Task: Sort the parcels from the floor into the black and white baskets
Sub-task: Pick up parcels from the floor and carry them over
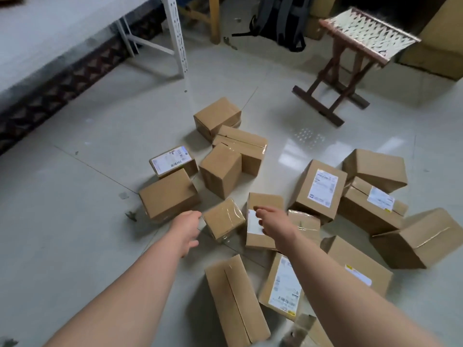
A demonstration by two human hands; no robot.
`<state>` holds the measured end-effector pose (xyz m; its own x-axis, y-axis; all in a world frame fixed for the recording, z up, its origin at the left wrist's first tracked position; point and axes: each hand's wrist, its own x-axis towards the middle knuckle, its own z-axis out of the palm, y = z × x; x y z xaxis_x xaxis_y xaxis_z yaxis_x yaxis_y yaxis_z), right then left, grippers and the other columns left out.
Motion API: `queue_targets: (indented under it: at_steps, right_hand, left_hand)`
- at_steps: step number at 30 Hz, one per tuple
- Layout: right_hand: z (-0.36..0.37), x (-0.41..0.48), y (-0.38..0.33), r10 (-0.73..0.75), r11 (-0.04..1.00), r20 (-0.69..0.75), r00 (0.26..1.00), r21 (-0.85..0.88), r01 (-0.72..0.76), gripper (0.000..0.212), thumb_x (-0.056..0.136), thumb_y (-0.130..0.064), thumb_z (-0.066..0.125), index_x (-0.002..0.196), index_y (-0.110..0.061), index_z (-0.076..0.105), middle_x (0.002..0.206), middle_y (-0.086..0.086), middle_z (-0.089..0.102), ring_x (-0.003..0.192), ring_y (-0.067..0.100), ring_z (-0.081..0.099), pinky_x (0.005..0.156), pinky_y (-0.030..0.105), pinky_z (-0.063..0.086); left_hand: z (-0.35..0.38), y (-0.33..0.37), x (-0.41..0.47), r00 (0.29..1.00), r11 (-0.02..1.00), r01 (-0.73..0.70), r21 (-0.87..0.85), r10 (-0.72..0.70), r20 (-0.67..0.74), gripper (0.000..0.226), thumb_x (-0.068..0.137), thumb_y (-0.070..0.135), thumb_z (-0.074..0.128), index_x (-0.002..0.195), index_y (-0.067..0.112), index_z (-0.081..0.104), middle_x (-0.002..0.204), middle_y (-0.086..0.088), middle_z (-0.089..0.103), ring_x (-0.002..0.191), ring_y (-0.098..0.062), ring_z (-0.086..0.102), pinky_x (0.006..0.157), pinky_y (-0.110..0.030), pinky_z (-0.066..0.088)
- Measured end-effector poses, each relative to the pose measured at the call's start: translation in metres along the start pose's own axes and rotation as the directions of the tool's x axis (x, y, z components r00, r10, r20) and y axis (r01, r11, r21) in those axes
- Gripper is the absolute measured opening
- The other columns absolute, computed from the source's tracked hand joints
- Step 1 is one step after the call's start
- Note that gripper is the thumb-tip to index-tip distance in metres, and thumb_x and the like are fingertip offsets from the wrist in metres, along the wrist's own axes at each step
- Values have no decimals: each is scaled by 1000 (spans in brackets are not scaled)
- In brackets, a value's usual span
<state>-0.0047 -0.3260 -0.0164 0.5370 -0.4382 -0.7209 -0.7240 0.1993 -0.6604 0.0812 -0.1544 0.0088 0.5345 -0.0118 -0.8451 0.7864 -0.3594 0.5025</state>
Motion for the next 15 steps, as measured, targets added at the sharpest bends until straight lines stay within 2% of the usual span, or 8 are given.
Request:
queue_targets:
  at_steps: [2, 4, 5, 7, 9, 10, 13, 15]
  right_hand:
    - [12, 29, 17, -11, 1000, 32, 999, -3, 11, 34, 100, -14, 45, 130, -8, 60, 111, 3, 58, 94, 14, 51, 85, 23, 42]
    - [23, 54, 29, -30, 1000, 78, 996, -7, 30, 36, 101, -15, 42, 134, -9, 56, 125, 5, 57, 100, 15, 51, 90, 25, 43]
    - [27, 64, 34, -40, 999, 98, 994, -9, 41, 37, 101, -15, 41, 135, -10, 55, 130, 5, 56, 106, 16, 50, 95, 27, 42]
    - [35, 79, 44, -56, 998, 135, 989, -9, 58, 34, 101, -14, 40, 130, -13, 59, 124, 3, 56, 111, 19, 50, 99, 31, 42]
    - [41, 87, 52, -67, 998, 165, 984, 7, 67, 29, 100, -13, 39, 109, -16, 67, 111, 4, 59, 104, 23, 53, 97, 37, 45]
    - [42, 89, 55, -76, 997, 173, 982, 29, 72, 30, 100, -13, 38, 103, -11, 68, 104, 6, 58, 97, 24, 52, 92, 39, 46]
    - [41, 80, 57, -86, 988, 193, 978, 141, 59, 30, 100, -13, 38, 103, -1, 66, 94, 9, 55, 90, 23, 47, 80, 34, 40]
    - [34, 66, 55, -88, 978, 196, 977, 202, 48, 29, 100, -17, 43, 113, -2, 65, 96, 10, 57, 90, 22, 53, 79, 32, 46]
  left_hand:
    - [8, -17, 38, 1000, 1000, -17, 10, 17, 4, 43, 102, 25, 43, 145, 17, 39, 133, -8, 49, 116, -30, 50, 98, -41, 42]
    - [15, -29, 71, 999, 1000, -24, 1, 24, 24, 50, 103, 28, 42, 151, 23, 30, 153, -8, 33, 134, -36, 39, 106, -46, 40]
    - [17, -35, 85, 999, 1000, -27, -8, 27, 41, 51, 103, 28, 41, 152, 24, 26, 156, -9, 28, 137, -39, 35, 108, -49, 38]
    - [20, -43, 105, 996, 998, -22, -51, 26, 80, 51, 103, 29, 40, 152, 24, 24, 157, -12, 23, 138, -44, 31, 109, -53, 36]
    - [20, -49, 116, 994, 993, -16, -114, 28, 109, 50, 103, 29, 40, 150, 19, 26, 156, -15, 26, 137, -48, 32, 108, -57, 35]
    - [19, -50, 116, 992, 989, -23, -146, 41, 119, 50, 103, 29, 40, 150, 17, 27, 155, -15, 28, 135, -48, 34, 108, -59, 34]
    - [14, -46, 103, 991, 981, -99, -170, 113, 78, 43, 103, 27, 41, 145, 17, 35, 152, -13, 34, 133, -48, 37, 105, -60, 37]
    - [11, -39, 85, 981, 972, -183, -147, 190, 38, 28, 102, 29, 43, 127, 19, 51, 144, -10, 44, 126, -45, 45, 97, -56, 44]
